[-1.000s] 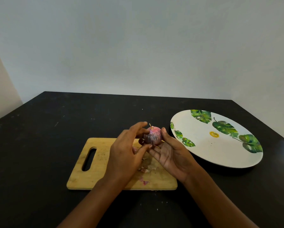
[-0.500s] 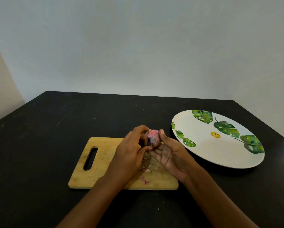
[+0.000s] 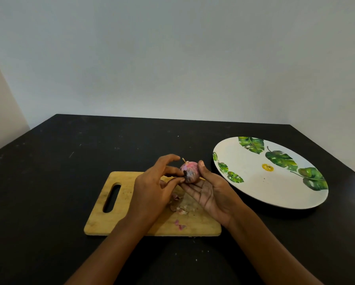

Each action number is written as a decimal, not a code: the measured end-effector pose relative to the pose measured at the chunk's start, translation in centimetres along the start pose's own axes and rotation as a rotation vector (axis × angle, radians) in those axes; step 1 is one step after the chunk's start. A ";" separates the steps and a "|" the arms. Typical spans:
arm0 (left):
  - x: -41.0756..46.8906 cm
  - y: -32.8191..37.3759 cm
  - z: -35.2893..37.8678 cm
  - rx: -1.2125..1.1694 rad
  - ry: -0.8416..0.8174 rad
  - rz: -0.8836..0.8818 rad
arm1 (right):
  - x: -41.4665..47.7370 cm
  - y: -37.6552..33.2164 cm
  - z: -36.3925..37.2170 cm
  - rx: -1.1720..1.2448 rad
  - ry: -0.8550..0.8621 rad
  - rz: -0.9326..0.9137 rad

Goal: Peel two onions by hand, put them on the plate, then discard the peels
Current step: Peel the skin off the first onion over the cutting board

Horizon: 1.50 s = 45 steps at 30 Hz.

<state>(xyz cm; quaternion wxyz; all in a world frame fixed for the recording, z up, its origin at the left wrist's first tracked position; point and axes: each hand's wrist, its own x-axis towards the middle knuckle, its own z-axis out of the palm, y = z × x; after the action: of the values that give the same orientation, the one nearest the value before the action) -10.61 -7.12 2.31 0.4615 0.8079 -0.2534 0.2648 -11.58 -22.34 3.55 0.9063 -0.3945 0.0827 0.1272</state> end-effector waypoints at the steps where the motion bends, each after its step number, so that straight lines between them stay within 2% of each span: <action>1: 0.0 0.0 0.0 -0.001 -0.004 0.006 | 0.0 0.0 0.0 -0.005 -0.002 0.002; 6: 0.0 0.1 0.2 0.043 -0.009 0.067 | 0.1 0.0 0.0 0.007 -0.020 -0.018; 18: 0.0 0.0 0.0 0.110 -0.012 0.035 | 0.3 -1.2 -0.7 0.190 0.006 -0.121; 24: 0.0 -0.5 -0.1 0.202 0.003 -0.026 | 0.3 -0.9 -0.8 0.059 -0.009 -0.103; 32: 0.1 0.8 -0.1 0.001 0.069 -0.052 | 0.2 -0.2 -0.7 -0.074 -0.056 -0.128; 45: -0.3 0.8 0.4 -0.006 0.022 -0.104 | 0.3 0.4 -0.5 -0.099 -0.068 -0.123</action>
<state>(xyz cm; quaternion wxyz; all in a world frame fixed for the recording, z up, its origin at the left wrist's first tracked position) -11.27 -7.82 2.47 0.4799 0.8155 -0.2068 0.2488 -11.42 -22.40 2.90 0.8940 -0.4388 0.0211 0.0883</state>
